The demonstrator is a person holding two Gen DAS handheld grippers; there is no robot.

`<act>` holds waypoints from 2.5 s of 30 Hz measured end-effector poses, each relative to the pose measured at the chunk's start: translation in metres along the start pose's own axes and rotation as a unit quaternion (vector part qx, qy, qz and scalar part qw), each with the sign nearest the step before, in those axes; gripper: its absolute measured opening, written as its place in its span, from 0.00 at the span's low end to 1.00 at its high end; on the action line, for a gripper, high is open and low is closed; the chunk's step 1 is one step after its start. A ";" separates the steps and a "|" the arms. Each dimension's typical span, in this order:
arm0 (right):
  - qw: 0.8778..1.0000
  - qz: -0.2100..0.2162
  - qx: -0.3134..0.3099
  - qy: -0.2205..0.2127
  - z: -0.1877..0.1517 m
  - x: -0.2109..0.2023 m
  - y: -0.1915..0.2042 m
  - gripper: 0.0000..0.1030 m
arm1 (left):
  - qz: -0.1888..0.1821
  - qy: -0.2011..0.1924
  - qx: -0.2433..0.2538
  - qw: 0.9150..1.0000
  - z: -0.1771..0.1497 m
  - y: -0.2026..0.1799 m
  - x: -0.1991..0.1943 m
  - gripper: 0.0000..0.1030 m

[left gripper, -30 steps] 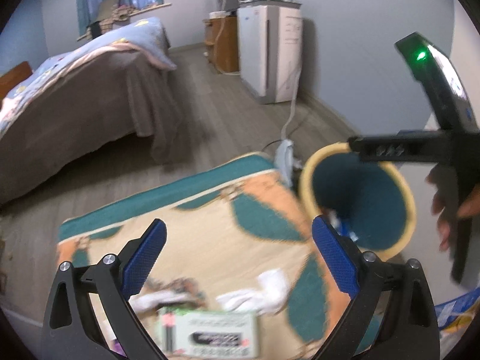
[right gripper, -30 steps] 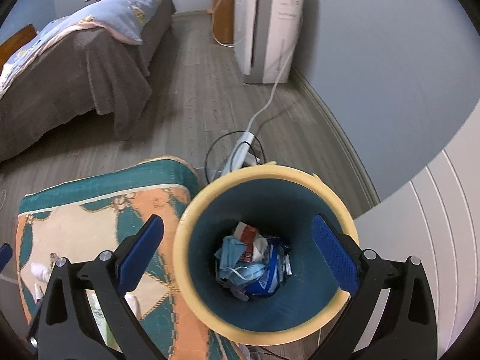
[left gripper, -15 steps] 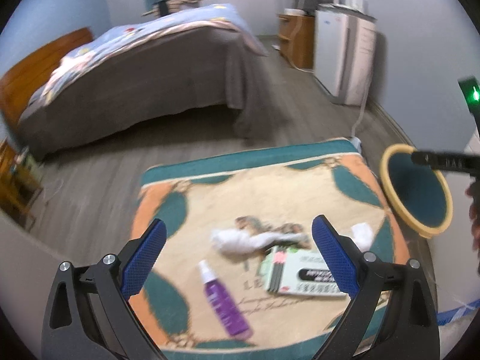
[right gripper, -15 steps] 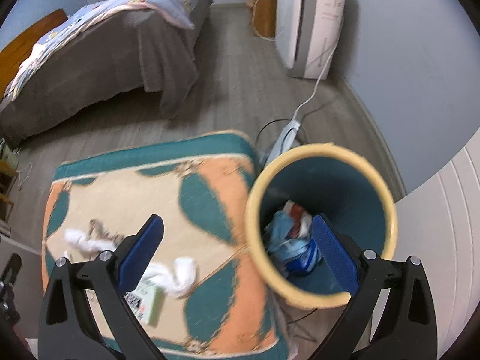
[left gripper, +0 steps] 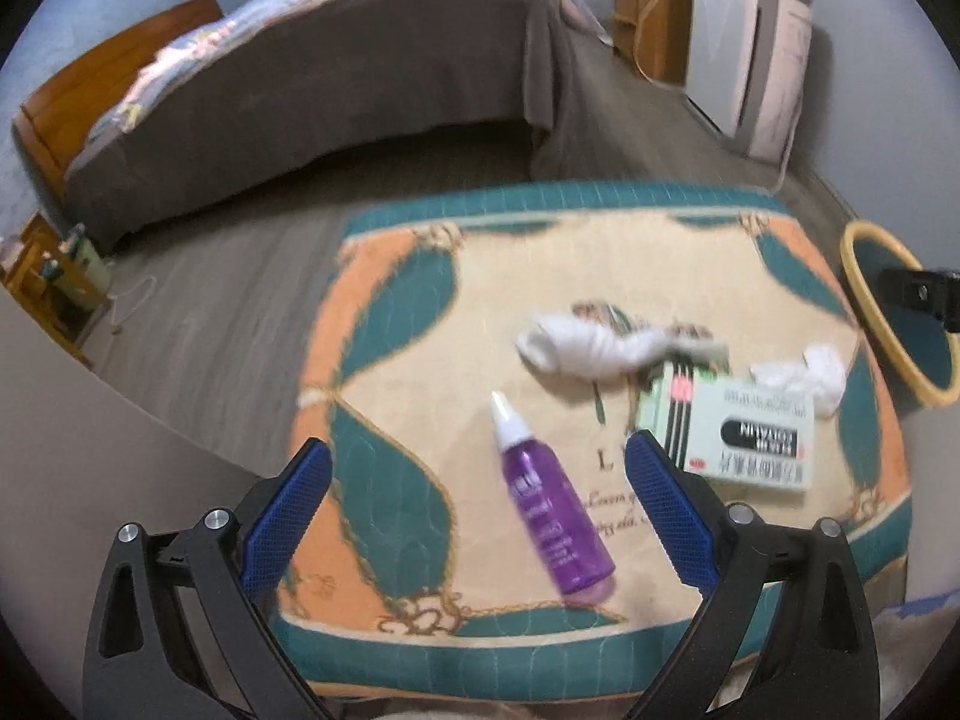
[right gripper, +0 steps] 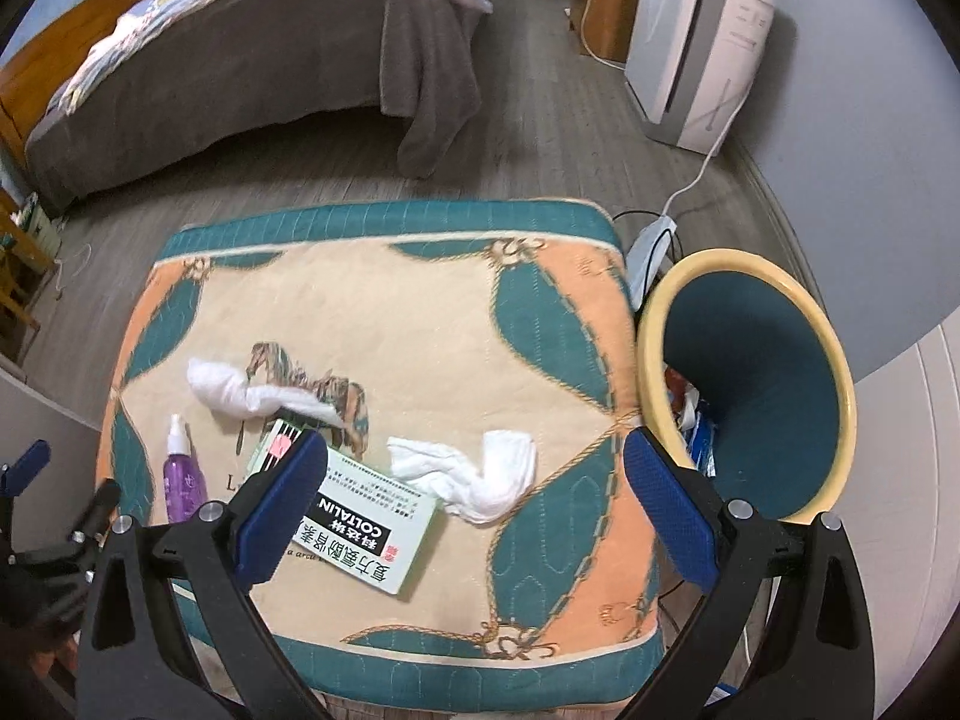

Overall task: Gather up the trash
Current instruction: 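Move both grippers back over the rug toward the spray bottle and tissue, then grasp the purple spray bottle with the left gripper while the right grasps a white tissue, then carry the spray bottle and tissue over the bin with both grippers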

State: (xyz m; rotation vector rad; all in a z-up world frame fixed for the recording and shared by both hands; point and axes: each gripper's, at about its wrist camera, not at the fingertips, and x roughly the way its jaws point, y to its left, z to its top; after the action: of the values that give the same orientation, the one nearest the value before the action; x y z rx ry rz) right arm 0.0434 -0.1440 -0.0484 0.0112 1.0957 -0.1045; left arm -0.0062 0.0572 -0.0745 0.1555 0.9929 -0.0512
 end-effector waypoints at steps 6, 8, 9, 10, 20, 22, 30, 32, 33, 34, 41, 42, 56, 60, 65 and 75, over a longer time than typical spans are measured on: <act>1.000 -0.007 0.008 0.011 -0.002 0.024 -0.002 0.94 | -0.018 0.042 0.027 0.999 -0.005 -0.014 0.030 0.94; 0.999 -0.013 0.025 0.032 -0.003 0.038 -0.009 0.94 | -0.020 0.053 0.023 0.998 -0.009 -0.015 0.039 0.94; 0.998 -0.019 0.032 0.042 -0.004 0.045 -0.012 0.94 | -0.021 0.059 0.020 0.998 -0.010 -0.014 0.043 0.93; 0.998 -0.024 0.039 0.051 -0.004 0.051 -0.016 0.94 | -0.023 0.064 0.015 0.998 -0.011 -0.014 0.047 0.93; 0.991 -0.031 0.063 0.117 -0.006 0.091 -0.024 0.73 | -0.052 0.090 -0.014 0.995 -0.017 -0.015 0.071 0.71; 0.989 -0.033 0.054 0.131 -0.007 0.098 -0.022 0.63 | -0.058 0.100 -0.014 0.993 -0.020 -0.017 0.076 0.62; 0.987 -0.029 0.009 0.157 -0.012 0.111 -0.010 0.15 | -0.062 0.115 0.001 0.991 -0.024 -0.022 0.086 0.42; 0.988 -0.029 -0.001 0.151 -0.010 0.109 -0.005 0.06 | -0.062 0.114 0.003 0.991 -0.023 -0.023 0.085 0.38; 0.989 -0.028 -0.001 0.146 -0.009 0.107 -0.006 0.06 | -0.063 0.114 0.003 0.991 -0.022 -0.023 0.085 0.36; 0.990 -0.020 0.004 0.141 -0.007 0.103 -0.008 0.06 | -0.064 0.111 0.002 0.992 -0.020 -0.024 0.084 0.35; 0.995 0.003 0.042 0.091 0.010 0.068 -0.026 0.06 | -0.063 0.040 0.015 0.997 0.003 -0.031 0.056 0.35; 0.996 0.007 0.044 0.083 0.014 0.063 -0.027 0.06 | -0.063 0.022 0.021 0.998 0.008 -0.033 0.048 0.35; 0.998 0.005 0.029 -0.063 0.074 -0.034 -0.064 0.06 | -0.093 -0.056 0.054 0.993 0.035 -0.063 0.002 0.33; 0.996 0.001 0.053 -0.075 0.076 -0.041 -0.097 0.06 | -0.102 -0.053 0.065 0.991 0.034 -0.080 0.000 0.32; 0.994 -0.013 0.070 -0.083 0.072 -0.043 -0.133 0.06 | -0.112 -0.061 0.080 0.989 0.038 -0.107 -0.007 0.32; 0.989 -0.037 0.119 -0.081 0.056 -0.040 -0.208 0.06 | -0.171 -0.100 0.110 0.974 0.071 -0.174 -0.038 0.32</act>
State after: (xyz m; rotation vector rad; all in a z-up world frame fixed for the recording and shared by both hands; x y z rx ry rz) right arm 0.0563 -0.3516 0.0222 0.1736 0.9167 -0.2983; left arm 0.0123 -0.1270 -0.0228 0.1759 0.8026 -0.4856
